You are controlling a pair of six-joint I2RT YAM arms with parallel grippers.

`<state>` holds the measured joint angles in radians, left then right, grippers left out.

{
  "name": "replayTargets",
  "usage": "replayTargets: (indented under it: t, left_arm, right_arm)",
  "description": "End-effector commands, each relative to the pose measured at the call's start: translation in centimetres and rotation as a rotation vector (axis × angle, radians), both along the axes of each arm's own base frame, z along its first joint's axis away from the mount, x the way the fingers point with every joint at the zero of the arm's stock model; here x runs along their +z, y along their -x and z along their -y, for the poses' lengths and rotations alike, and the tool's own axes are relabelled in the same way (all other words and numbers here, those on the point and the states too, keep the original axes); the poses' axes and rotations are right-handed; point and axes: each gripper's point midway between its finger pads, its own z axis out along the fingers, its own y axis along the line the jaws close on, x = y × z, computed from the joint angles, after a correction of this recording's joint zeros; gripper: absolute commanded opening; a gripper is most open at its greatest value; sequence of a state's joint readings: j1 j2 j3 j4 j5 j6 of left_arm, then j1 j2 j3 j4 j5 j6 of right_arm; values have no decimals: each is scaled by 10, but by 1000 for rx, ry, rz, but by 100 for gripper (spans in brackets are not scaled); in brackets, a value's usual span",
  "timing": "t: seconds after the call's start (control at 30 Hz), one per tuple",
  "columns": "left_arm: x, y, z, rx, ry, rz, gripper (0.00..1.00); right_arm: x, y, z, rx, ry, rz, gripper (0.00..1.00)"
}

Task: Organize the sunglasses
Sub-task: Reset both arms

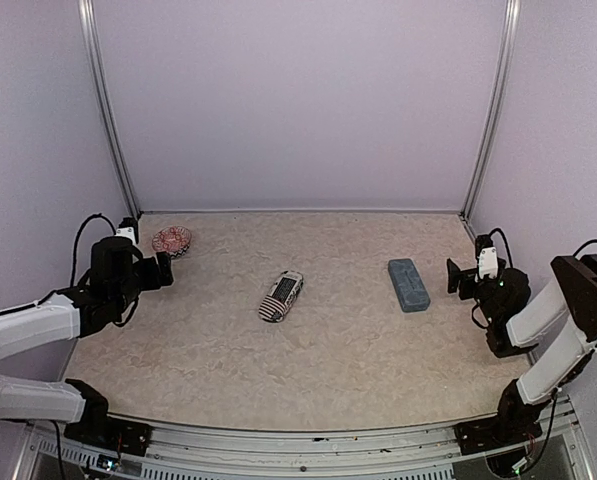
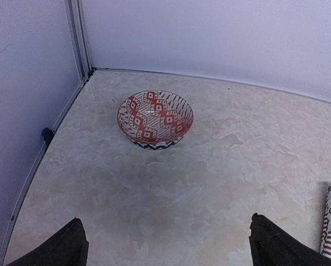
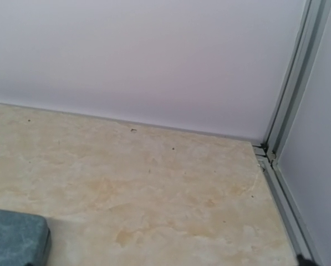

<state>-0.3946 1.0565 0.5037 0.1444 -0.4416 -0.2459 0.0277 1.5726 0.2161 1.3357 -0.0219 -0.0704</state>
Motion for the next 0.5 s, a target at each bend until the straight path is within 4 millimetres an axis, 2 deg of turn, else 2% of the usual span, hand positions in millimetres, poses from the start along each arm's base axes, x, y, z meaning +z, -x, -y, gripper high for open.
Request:
replayTargets:
  t: [0.0, 0.1, 0.37, 0.47]
  left_arm:
    - [0, -16, 1, -55, -10, 50, 99]
    - [-7, -25, -5, -75, -5, 60, 99]
    - [-12, -52, -58, 4, -54, 107, 99]
    - [-18, -58, -66, -7, -36, 129, 99]
  right_arm:
    - [2, -3, 6, -22, -15, 5, 100]
    - [1, -2, 5, -21, -15, 4, 100]
    - [2, -3, 5, -21, -16, 7, 100]
    - [1, -3, 5, -20, -15, 3, 100]
